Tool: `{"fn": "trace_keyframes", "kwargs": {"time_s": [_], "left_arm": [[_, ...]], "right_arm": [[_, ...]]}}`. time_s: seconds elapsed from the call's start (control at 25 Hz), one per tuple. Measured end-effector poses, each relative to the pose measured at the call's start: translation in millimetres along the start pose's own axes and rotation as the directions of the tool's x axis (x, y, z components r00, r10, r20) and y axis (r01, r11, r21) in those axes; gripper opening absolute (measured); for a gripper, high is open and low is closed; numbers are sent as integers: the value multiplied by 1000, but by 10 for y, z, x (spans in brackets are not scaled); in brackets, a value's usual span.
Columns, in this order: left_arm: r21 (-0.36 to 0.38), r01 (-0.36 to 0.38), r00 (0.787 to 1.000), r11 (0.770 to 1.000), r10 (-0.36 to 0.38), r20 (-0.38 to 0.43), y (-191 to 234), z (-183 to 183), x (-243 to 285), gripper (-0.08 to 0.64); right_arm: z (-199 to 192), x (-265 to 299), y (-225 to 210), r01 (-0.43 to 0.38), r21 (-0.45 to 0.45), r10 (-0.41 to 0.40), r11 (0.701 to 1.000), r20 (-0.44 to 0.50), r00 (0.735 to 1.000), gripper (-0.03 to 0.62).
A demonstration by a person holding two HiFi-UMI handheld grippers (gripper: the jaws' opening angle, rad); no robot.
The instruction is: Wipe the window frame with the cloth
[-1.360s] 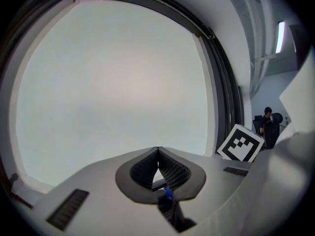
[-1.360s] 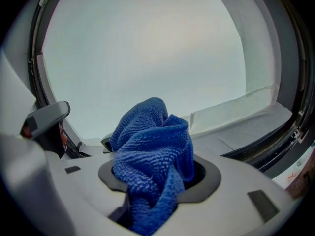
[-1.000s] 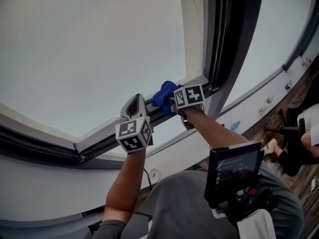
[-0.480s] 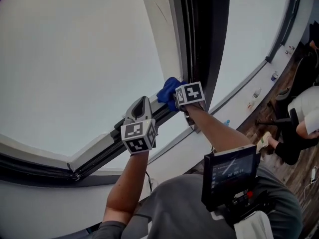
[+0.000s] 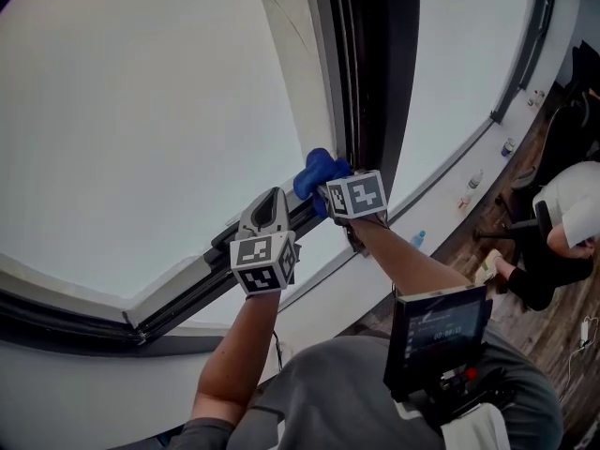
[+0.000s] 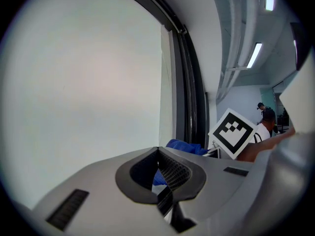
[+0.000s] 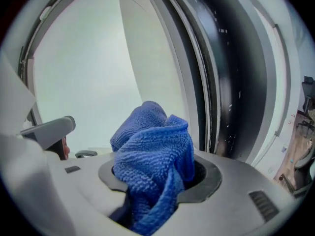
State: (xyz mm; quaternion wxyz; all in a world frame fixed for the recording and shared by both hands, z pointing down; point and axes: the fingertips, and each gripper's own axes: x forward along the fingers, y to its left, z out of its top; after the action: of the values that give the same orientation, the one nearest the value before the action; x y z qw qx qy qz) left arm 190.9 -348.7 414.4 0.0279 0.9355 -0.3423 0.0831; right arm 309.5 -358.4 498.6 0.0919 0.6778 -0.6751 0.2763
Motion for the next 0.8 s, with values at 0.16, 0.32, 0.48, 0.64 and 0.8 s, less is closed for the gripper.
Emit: {"fn": "trace_keyframes", "kwargs": {"time_s": [0.16,0.32,0.48,0.64,0.8], "left_arm": [[11,13,1000,1000,-13,14,3,80,-135,9],[21,45,999,999,-46,29,-46,112,-240,9],[48,62,997,997,-64,48,-17,184,-267,9],[77,70,997,995,-73,33,27,169,-184,9],[112,97,995,989,-97,-11,-1,74,-66,9]], "right_arm": [[159,-291,225,17,12,-18,1000,76,997,222],[182,-426,221,74,63,-82,995,131,988,221],[126,-395,-9,202,136,-222,970,146,964,222],[35,-157,-116,258,181,-279,949,102,955,222],[-15,41,-279,306,225,-334,925,95,938,222]]}}
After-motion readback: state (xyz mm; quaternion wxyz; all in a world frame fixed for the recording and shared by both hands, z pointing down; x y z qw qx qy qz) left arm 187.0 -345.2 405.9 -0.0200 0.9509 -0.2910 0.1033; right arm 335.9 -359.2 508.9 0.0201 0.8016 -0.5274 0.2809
